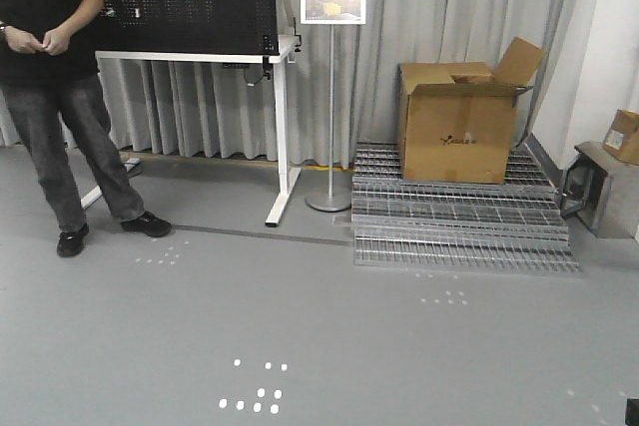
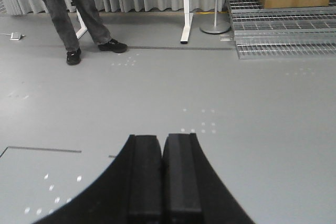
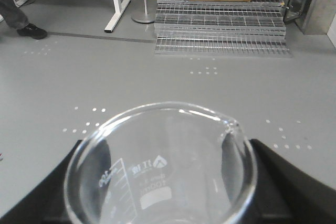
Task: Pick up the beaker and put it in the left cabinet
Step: 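Turn and drive to the open white cabinet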
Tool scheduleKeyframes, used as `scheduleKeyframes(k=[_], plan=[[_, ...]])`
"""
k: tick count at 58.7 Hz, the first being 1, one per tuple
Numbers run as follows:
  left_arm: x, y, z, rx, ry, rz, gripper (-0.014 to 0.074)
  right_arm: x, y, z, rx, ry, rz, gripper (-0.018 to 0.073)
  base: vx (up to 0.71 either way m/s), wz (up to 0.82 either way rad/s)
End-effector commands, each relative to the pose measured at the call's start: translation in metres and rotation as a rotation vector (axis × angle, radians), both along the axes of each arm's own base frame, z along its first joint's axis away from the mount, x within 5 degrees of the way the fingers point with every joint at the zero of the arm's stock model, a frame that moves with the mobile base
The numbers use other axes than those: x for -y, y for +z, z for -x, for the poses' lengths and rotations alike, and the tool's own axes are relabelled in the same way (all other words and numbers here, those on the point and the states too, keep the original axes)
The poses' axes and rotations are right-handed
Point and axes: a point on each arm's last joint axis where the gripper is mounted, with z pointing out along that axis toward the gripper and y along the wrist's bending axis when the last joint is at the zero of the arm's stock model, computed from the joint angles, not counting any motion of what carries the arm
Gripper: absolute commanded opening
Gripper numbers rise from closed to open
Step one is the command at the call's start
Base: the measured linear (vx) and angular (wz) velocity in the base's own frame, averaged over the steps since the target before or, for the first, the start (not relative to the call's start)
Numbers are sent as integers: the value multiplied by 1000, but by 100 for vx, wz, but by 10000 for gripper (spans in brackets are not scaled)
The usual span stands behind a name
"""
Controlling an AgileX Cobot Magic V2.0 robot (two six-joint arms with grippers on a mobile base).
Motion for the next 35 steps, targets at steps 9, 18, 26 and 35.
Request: scheduleKeyframes(k=[9,18,26,35], plan=[[1,12,-1,99,-18,4,4,-2,17,-3,91,31,3,-1,68,3],[1,12,-1,99,-18,4,4,-2,17,-3,91,31,3,-1,70,4],[1,12,-1,99,-18,4,4,-2,16,-3,89,30,4,-1,70,4],[1,12,-1,99,-18,4,4,-2,16,-3,89,30,4,-1,69,-3]])
